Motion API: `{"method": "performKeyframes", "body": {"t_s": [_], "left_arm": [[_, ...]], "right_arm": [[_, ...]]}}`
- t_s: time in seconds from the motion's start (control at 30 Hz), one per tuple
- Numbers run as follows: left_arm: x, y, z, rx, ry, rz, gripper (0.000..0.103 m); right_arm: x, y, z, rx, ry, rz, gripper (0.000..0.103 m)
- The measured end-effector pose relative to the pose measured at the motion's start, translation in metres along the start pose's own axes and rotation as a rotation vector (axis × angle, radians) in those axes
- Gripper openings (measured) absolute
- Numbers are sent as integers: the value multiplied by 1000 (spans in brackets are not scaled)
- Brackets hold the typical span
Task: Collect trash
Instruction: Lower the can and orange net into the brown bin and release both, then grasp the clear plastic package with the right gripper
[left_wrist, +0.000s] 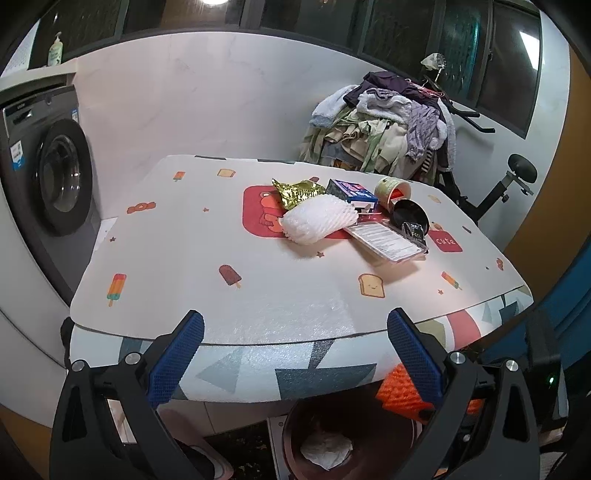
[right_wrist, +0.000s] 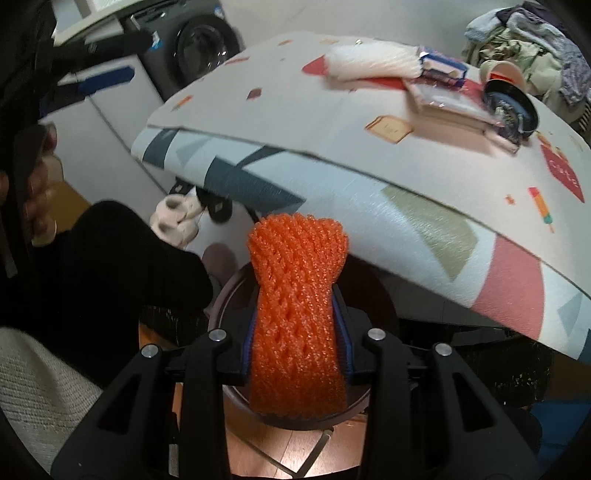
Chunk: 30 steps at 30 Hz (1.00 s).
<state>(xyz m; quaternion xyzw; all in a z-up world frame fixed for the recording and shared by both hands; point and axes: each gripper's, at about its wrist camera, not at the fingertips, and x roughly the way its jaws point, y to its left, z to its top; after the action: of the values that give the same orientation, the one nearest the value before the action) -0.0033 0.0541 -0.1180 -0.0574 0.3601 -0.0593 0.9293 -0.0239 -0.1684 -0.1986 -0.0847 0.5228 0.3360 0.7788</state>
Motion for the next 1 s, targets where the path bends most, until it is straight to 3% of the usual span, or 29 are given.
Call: {"method": "performKeyframes", "body": {"t_s": [0.03, 0.07, 0.1, 0.2, 0.57, 1.0], "left_arm": [[0, 0, 0, -1, 1, 2, 97], [1, 0, -1, -2, 2, 3, 97], [1, 0, 0, -2, 4, 4, 97], [3, 1, -1, -5, 11, 8, 97], [6, 1, -2, -2, 21, 10, 97], [7, 3, -3, -7, 32, 11, 97]], "right_arm": [[2, 1, 0, -8, 11, 6, 43], [3, 2, -1, -14, 21, 7, 52], [5, 3, -1, -16, 29, 4, 68], [5, 2, -1, -17, 26, -30, 93], [-9, -23, 4, 86, -49, -127, 97], [-23, -51, 13, 181, -123, -171, 97]]}}
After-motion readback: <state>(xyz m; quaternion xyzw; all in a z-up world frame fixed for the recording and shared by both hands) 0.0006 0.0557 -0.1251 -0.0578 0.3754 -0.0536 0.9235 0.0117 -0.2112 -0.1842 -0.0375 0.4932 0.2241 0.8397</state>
